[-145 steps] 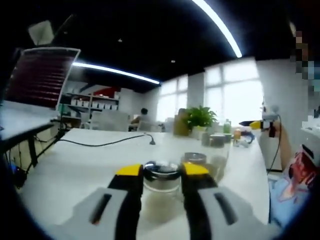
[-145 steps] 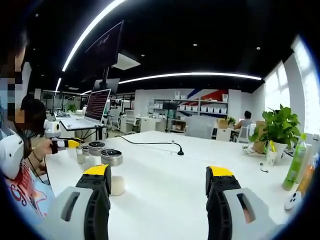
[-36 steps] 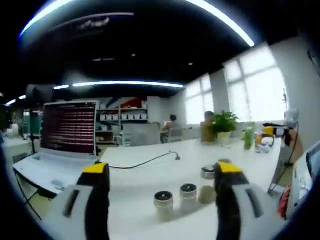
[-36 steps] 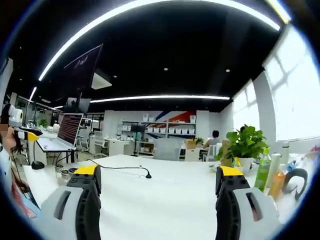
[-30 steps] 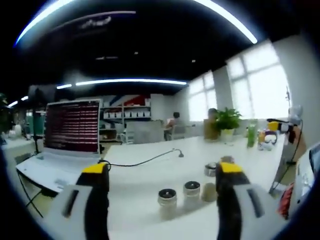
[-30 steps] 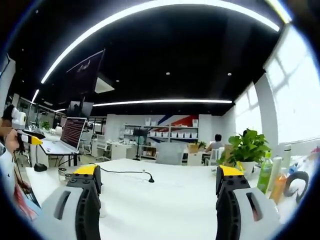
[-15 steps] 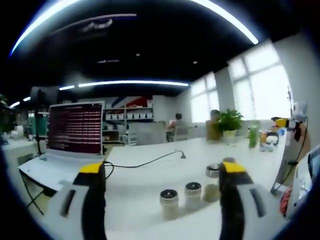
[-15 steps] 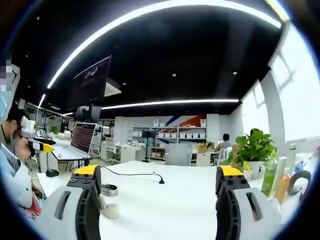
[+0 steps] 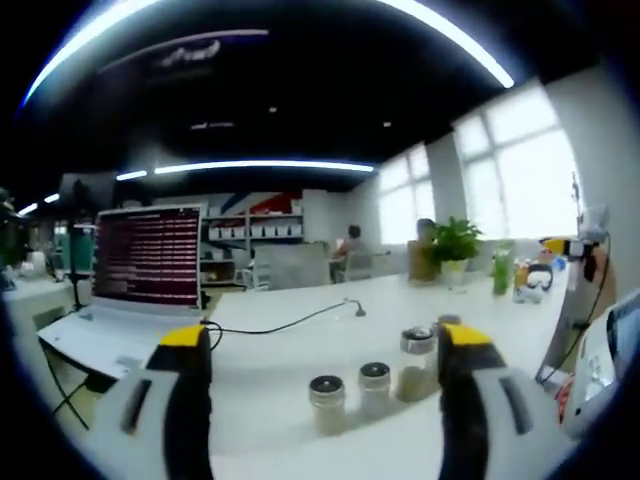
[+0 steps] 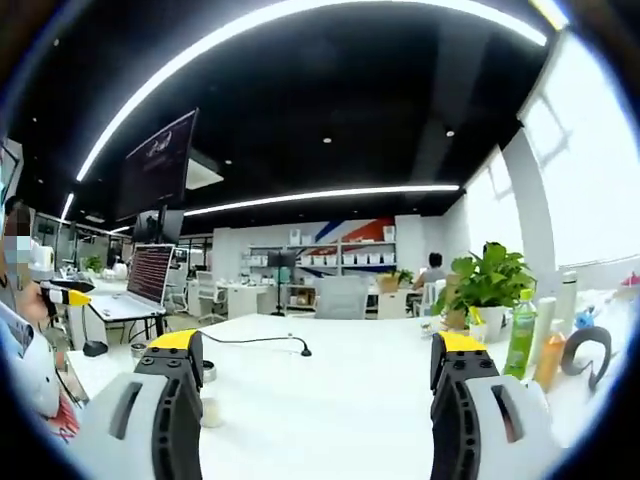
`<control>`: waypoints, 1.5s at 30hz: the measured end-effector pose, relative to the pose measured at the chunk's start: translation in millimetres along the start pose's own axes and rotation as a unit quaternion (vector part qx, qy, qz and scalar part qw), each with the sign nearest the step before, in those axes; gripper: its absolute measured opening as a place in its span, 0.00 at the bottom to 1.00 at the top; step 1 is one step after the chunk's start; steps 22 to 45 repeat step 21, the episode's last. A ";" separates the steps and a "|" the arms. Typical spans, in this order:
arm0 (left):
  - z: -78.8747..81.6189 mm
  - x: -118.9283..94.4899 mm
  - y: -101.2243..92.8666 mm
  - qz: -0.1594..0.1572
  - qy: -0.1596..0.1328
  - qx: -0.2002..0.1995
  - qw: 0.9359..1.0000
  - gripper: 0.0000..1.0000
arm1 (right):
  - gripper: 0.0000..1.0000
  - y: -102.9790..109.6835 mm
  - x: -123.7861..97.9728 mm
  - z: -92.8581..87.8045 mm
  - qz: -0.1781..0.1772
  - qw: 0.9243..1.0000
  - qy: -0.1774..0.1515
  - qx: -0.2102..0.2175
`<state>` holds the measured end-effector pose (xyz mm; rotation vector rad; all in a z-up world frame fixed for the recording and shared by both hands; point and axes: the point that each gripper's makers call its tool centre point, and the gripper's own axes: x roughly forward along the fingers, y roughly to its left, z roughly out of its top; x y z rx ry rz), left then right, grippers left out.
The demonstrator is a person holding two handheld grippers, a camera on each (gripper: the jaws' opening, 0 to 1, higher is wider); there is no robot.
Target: Rotate the seasoning bottle until the label or dispensing opening points toward the visible target arrow and the bottle remains upright within the marked orientation range
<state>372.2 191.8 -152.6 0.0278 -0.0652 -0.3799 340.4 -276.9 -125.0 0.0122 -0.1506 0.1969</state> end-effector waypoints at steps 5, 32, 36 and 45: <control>1.0 -1.4 2.0 0.006 -0.003 0.004 1.000 0.99 | 0.98 4.9 5.5 -4.9 0.014 1.000 0.008 0.003; -3.0 -1.0 8.2 0.014 0.005 0.011 1.000 0.98 | 0.98 21.8 22.1 -22.8 0.050 0.998 0.041 -0.016; -3.0 -1.0 8.2 0.014 0.005 0.011 1.000 0.98 | 0.98 21.8 22.1 -22.8 0.050 0.998 0.041 -0.016; -3.0 -1.0 8.2 0.014 0.005 0.011 1.000 0.98 | 0.98 21.8 22.1 -22.8 0.050 0.998 0.041 -0.016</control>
